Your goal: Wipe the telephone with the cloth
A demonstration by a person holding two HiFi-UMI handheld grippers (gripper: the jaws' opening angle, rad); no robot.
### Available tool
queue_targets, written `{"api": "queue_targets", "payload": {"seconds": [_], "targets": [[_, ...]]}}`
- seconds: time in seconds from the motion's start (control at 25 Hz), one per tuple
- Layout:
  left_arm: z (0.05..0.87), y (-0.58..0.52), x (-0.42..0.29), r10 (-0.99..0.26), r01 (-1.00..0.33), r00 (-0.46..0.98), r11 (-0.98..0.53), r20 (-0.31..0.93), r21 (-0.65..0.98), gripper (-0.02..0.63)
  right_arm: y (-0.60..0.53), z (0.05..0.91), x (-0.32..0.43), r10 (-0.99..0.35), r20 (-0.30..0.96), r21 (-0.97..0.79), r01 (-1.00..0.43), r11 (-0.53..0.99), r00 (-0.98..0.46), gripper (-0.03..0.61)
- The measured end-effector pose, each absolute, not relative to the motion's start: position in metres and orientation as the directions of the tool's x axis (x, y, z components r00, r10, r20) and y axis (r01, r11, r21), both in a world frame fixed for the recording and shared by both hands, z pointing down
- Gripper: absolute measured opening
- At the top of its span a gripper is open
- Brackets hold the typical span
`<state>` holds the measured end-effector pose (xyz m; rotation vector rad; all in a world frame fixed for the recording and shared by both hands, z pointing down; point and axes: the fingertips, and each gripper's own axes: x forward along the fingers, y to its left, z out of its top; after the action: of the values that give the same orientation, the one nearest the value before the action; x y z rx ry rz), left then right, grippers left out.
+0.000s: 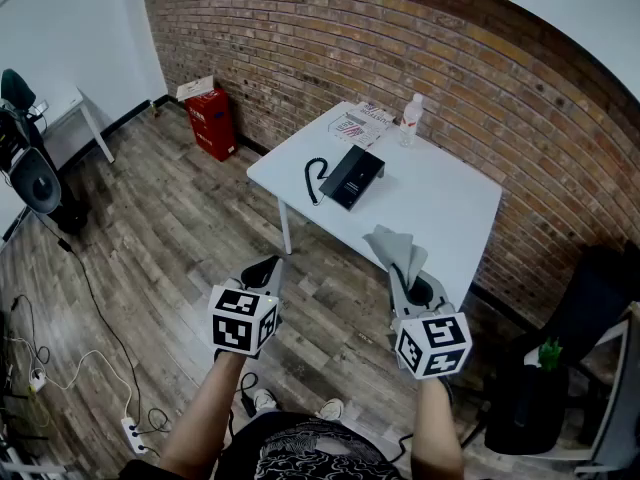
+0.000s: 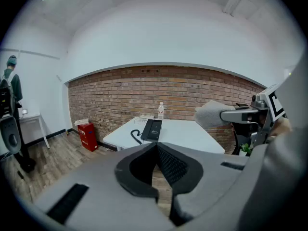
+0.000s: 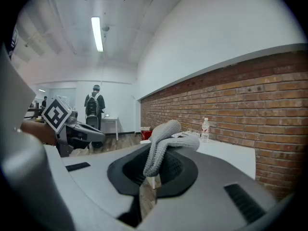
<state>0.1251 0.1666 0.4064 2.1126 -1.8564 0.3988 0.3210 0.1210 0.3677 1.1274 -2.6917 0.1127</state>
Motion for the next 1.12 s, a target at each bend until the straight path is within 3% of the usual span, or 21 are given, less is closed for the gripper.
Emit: {"api": "queue_targets", "payload": {"seconds": [0.64,1.12], "targets": [[0.414,0.142,0.158,-0.903,-0.998,0.056,-0.048,0.426,0.031,0.006,0.092,0.387,0.344,-0.608,0.255,-0.009,-0.630,0.776,-0.752,0.009],[0.423,0.119,0.113,-0.908,-1.000,0.010,0.003,0.419,0.031,0.006,0.058,0.400,0.300,-0.571,0.264,-0.009,-0.594,0.804,-0.777,0.009]]}}
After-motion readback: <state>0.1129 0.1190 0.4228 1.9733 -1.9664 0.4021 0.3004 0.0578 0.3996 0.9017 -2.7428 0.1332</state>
